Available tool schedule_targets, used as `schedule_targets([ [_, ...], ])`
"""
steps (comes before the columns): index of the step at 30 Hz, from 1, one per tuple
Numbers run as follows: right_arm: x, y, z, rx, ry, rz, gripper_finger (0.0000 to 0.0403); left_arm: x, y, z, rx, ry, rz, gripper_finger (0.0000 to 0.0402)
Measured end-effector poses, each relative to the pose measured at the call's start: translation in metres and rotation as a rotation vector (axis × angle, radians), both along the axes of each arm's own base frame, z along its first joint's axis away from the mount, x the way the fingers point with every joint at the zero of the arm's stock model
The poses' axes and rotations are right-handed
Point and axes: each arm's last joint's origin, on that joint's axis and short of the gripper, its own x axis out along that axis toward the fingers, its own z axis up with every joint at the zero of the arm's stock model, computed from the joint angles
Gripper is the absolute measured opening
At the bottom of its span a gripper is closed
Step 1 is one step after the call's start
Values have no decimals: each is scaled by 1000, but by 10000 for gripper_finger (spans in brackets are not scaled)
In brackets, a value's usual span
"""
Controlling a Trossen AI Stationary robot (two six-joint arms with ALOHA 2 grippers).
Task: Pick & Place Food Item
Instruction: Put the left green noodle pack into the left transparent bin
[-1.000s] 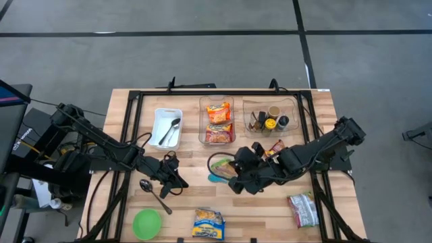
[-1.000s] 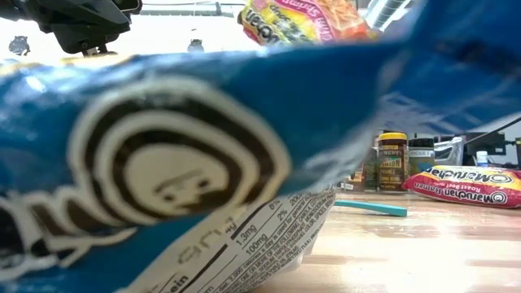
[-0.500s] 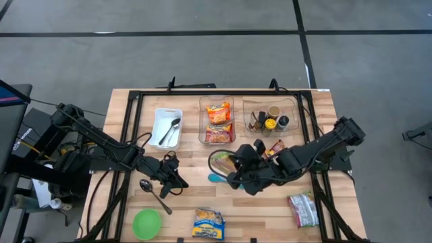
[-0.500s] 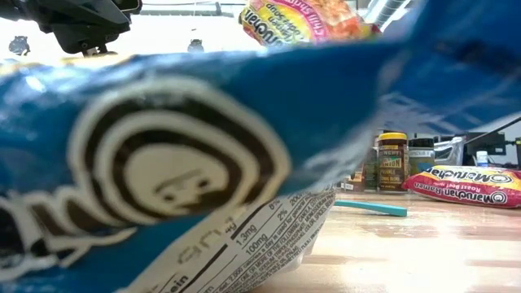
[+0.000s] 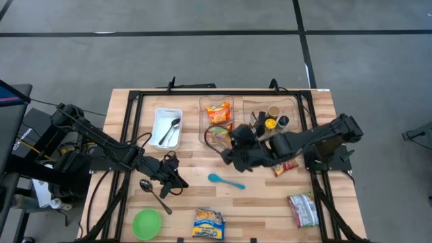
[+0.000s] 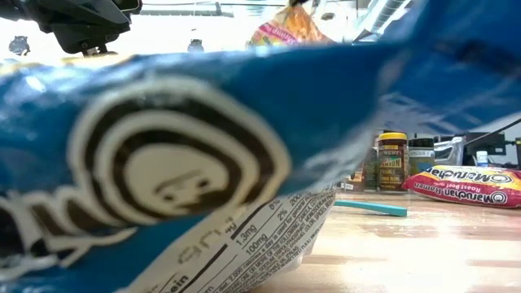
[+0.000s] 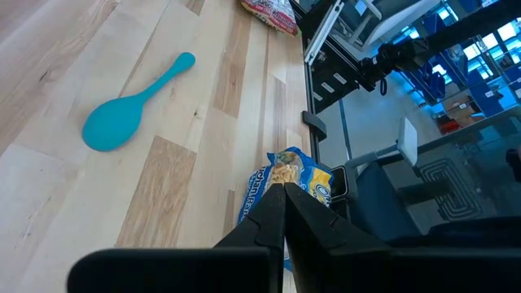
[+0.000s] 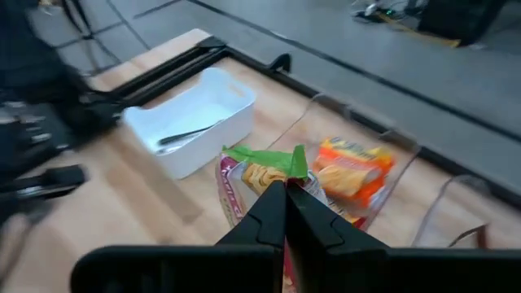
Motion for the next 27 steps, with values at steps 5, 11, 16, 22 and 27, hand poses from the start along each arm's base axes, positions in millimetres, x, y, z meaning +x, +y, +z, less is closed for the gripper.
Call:
schedule_targets([
  [5, 7, -32, 0, -31, 76, -17, 0, 0, 0, 0, 0, 0, 0, 0],
  [11, 12, -74, 0, -25, 198, 34, 0, 0, 0, 0, 0, 0, 0, 0],
  [16, 14, -103, -1, 13, 283, 134, 0, 0, 0, 0, 0, 0, 0, 0],
  [22, 14, -125, -2, 36, 335, 228, 0, 0, 0, 0, 0, 0, 0, 0],
  [27, 14, -134, -3, 58, 358, 303, 0, 0, 0, 0, 0, 0, 0, 0],
])
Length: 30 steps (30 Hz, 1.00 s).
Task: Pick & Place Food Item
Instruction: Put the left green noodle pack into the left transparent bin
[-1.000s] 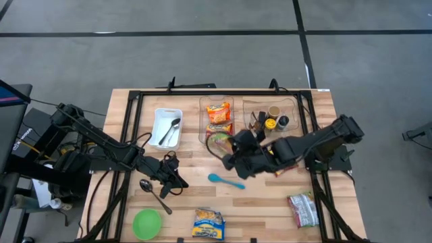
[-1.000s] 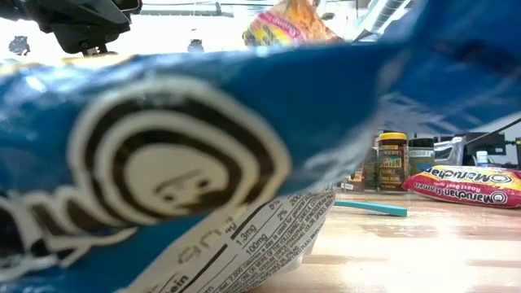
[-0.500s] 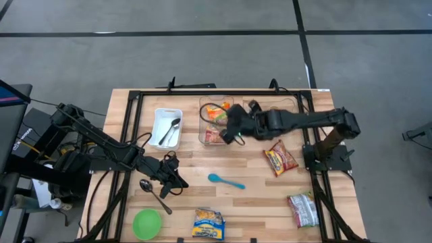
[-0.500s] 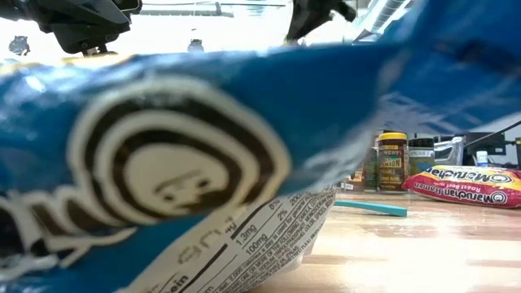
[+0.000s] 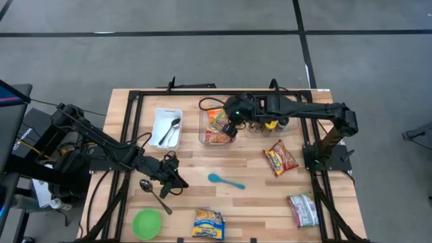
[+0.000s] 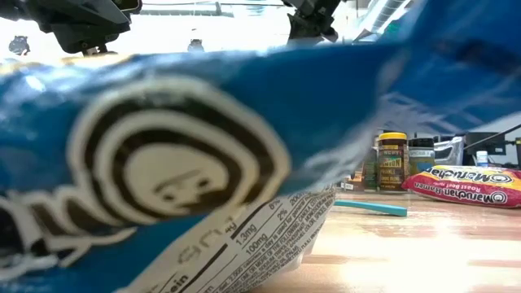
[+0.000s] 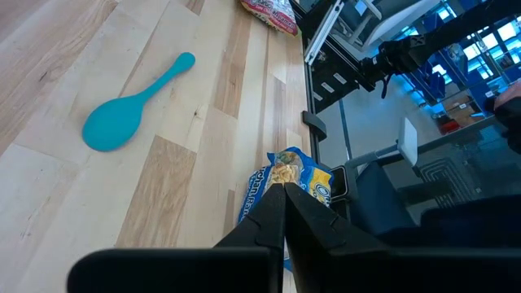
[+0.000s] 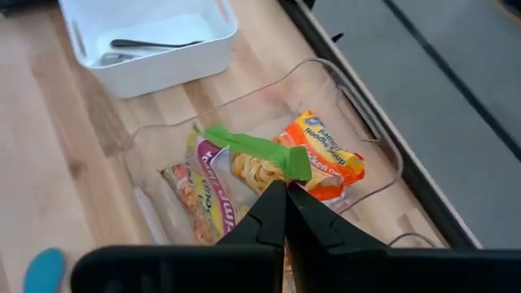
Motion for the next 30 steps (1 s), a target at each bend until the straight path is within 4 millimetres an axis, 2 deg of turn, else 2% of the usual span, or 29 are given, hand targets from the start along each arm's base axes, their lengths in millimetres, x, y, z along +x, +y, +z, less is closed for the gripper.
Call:
schedule_targets([
  [9, 1, 0, -1, 32, 9, 52, 0, 0, 0, 0, 0, 0, 0, 0],
  [20, 26, 2, -41, 55, 156, 200, 0, 0, 0, 0, 0, -1, 0, 0],
  [24, 28, 2, -42, 105, 152, 267, 0, 0, 0, 0, 0, -1, 0, 0],
  [30, 33, -4, -47, 143, 131, 248, 0, 0, 0, 0, -1, -2, 0, 0],
])
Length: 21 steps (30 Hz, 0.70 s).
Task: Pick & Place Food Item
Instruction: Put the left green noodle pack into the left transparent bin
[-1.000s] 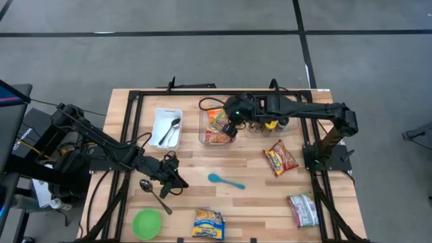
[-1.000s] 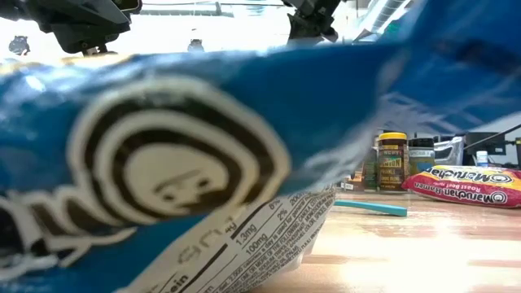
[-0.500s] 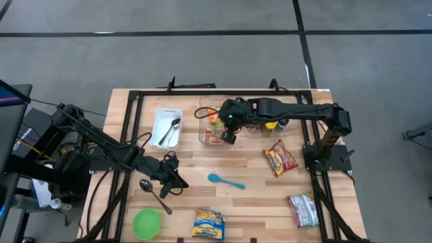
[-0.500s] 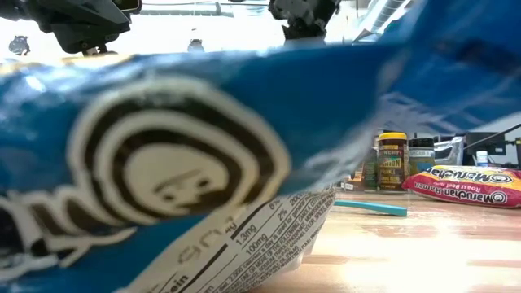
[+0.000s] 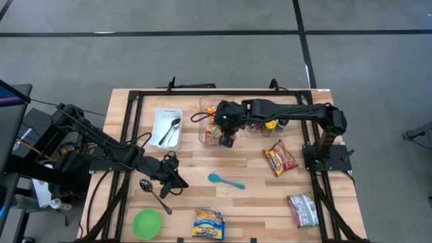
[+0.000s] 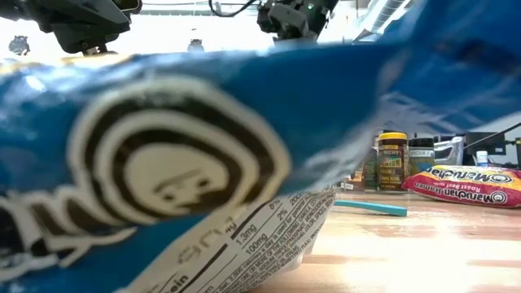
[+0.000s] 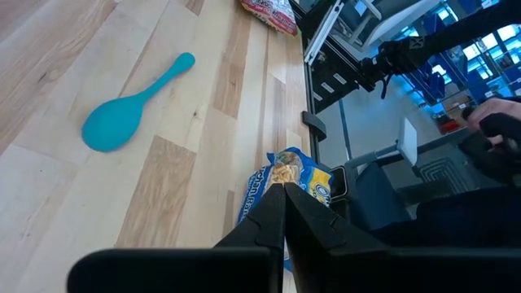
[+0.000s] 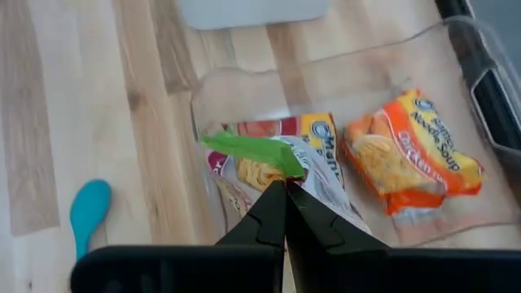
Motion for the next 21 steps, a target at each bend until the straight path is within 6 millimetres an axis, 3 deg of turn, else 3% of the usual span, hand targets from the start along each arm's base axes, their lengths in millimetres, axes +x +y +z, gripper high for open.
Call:
schedule_targets([
  [11, 17, -14, -37, 108, 73, -13, 0, 1, 0, 2, -11, -20, 0, 0],
  [21, 23, -22, -39, 104, 23, -8, 4, 1, -1, 3, -14, -27, 0, 0],
])
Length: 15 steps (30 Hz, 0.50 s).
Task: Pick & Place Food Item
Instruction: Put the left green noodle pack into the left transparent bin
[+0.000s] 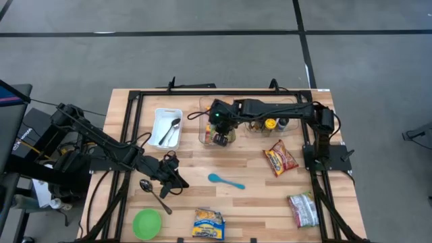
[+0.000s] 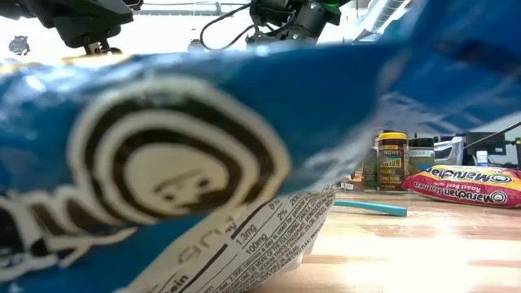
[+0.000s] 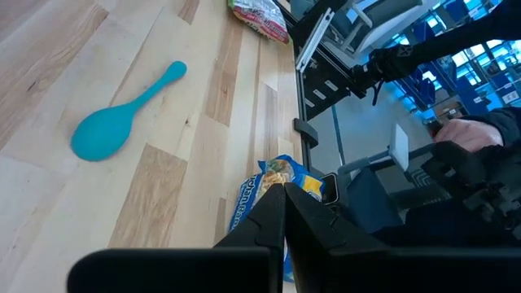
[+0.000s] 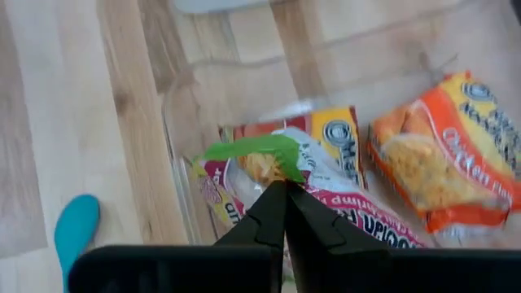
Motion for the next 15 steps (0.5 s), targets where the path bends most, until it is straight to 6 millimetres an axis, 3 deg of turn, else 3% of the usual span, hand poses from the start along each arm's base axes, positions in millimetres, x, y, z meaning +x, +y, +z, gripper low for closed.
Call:
schedule_targets([
  [15, 3, -8, 2, -1, -48, 0, 117, 1, 0, 1, -7, -13, 0, 0],
])
